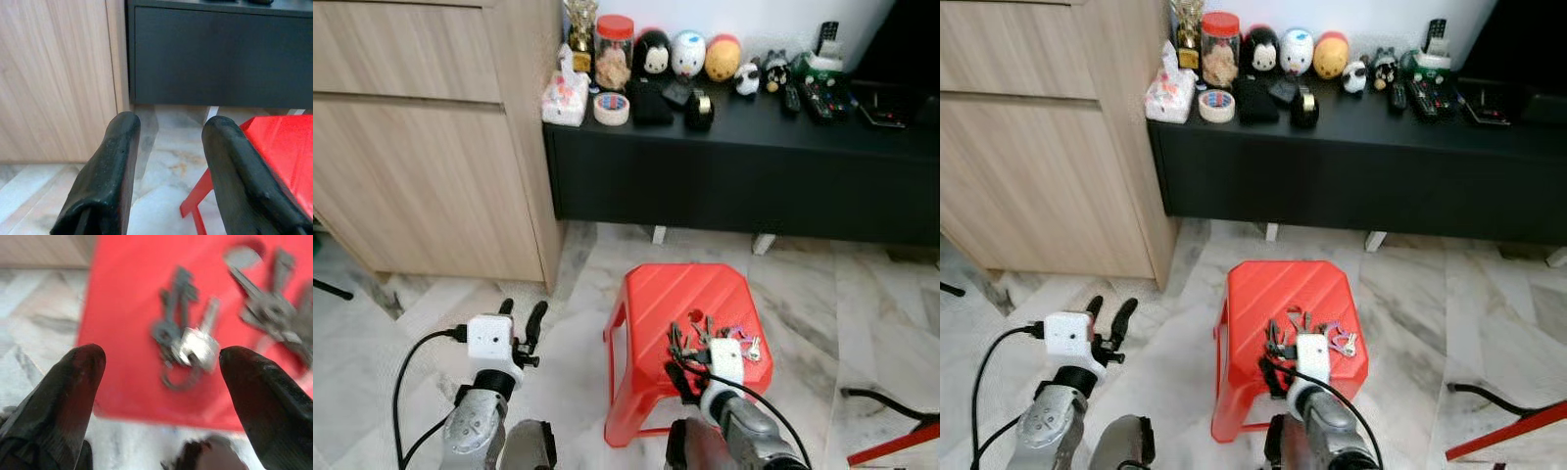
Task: Hang keys on a hook
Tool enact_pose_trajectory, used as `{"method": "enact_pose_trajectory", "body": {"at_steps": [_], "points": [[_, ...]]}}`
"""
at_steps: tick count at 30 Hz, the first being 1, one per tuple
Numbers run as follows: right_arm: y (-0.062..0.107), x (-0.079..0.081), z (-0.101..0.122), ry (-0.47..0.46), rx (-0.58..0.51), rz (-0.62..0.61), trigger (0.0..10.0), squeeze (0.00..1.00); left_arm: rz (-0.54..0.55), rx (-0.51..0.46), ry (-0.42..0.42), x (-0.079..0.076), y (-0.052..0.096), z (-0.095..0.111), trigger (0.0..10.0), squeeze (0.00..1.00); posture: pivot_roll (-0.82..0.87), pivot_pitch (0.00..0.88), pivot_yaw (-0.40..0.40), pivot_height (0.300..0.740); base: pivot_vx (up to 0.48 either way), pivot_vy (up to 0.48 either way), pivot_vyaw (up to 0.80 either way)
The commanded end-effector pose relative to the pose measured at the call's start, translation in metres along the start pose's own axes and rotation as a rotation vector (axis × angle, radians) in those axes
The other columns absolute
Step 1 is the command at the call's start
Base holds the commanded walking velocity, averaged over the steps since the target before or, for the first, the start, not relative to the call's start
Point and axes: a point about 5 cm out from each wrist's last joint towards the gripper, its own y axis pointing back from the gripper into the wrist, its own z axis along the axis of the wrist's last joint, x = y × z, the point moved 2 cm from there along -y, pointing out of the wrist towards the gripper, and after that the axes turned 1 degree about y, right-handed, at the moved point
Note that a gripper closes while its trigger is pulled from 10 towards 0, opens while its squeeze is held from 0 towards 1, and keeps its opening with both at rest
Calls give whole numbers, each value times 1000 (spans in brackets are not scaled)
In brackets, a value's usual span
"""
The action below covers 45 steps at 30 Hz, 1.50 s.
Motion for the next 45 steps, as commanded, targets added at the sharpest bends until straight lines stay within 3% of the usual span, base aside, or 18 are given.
{"method": "enact_pose_trajectory", "body": {"at_steps": [1,11,16,29,30,31,32,33,34,37,38,45], "points": [[0,-2,4,17,-12,-2,10000,0,-3,17,7,-1,5,-2,10000,0,96,219,-134,626,0,0,0],[-7,5,19,31,-28,-3,10000,0,17,44,12,-2,19,-1,10000,0,100,249,-147,626,0,0,0],[-6,0,13,57,30,-36,10000,0,20,57,15,-3,24,-2,10000,0,94,259,-152,626,0,0,0],[-5,-1,9,20,48,-60,10000,0,37,72,13,-3,31,-1,10000,0,92,279,-166,626,0,0,0],[-5,-1,9,21,52,-58,5843,0,39,75,13,-3,32,-1,10000,0,92,281,-166,626,0,0,0],[-5,-1,8,21,53,-57,5843,0,39,77,13,-3,33,-1,10000,0,91,282,-167,626,0,0,0],[-6,0,8,24,58,-57,2941,0,39,78,13,-3,33,-2,10000,0,91,282,-167,626,0,0,0],[-6,0,8,24,58,-57,2941,0,39,78,13,-3,33,-2,10000,0,91,282,-167,626,0,0,0],[-6,0,7,25,60,-56,1686,0,39,79,13,-3,34,-2,10000,0,91,283,-167,626,0,0,0],[-6,0,7,23,62,-56,941,0,41,82,12,-3,35,-2,10000,0,90,284,-168,626,0,0,0],[-6,0,7,22,62,-56,0,0,41,83,11,-3,35,-2,10000,0,90,284,-168,626,0,0,0],[-4,-3,2,23,70,-64,0,0,43,83,8,-3,37,-1,10000,0,85,287,-170,626,0,0,0]]}}
